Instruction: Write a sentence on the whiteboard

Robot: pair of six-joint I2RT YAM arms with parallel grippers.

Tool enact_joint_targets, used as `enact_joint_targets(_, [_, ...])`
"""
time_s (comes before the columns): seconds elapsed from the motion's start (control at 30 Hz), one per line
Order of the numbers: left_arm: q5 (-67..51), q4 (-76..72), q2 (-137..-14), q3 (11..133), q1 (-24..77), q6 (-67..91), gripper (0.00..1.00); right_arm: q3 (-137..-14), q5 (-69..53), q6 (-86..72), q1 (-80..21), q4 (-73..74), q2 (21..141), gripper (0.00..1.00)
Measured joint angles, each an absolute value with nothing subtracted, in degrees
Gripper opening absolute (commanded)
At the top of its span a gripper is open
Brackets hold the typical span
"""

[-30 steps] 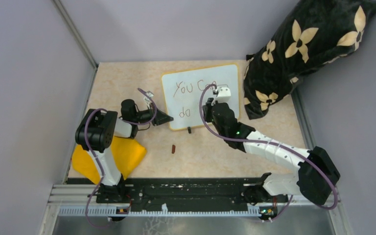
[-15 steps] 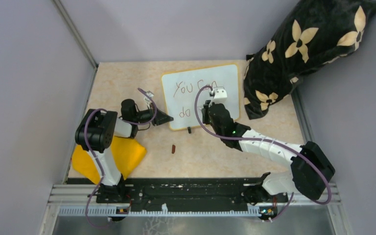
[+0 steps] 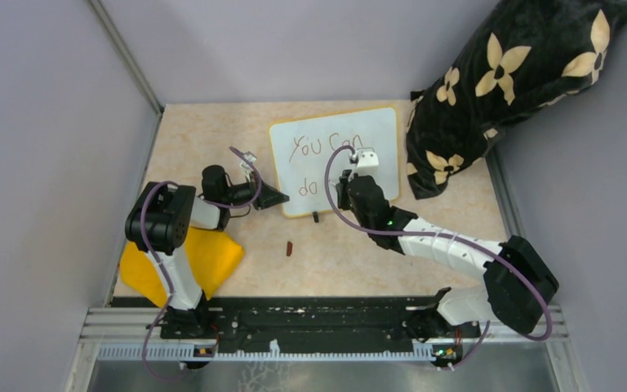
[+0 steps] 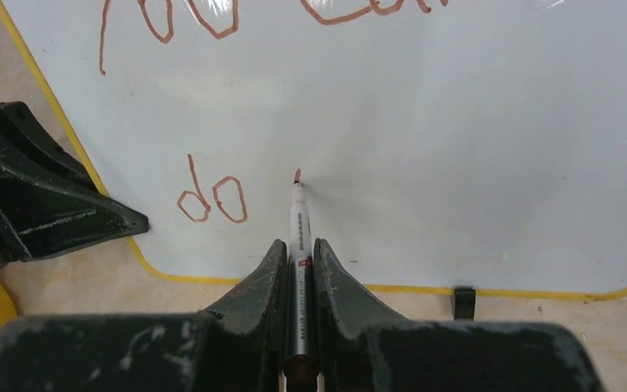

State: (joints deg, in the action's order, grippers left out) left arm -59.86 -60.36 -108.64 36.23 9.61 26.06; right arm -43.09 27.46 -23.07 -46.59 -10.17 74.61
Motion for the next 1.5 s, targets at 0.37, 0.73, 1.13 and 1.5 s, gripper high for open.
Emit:
enact_joint_targets(0.37, [-59.9, -60.2, -108.6, 36.3, 9.7, 26.0, 0.0, -39.7, 26.6, -24.3, -46.6, -11.0, 73.5, 0.0])
enact_joint_targets(0.73, [-59.9, -60.0, -108.6, 36.4, 9.7, 26.0, 0.0, -39.6, 26.6, -24.3, -46.6, -11.1, 73.3, 0.0])
enact_joint_targets(1.13, [-59.9, -60.0, -108.6, 36.4, 9.7, 26.0, 0.0, -38.2, 28.0, -24.2, -46.2, -8.8, 71.5, 0.0])
enact_joint_targets(1.5, [-59.9, -60.0, -108.6, 36.4, 9.7, 26.0, 0.0, -38.2, 26.2, -24.1, -45.9, -10.5, 69.1, 0.0])
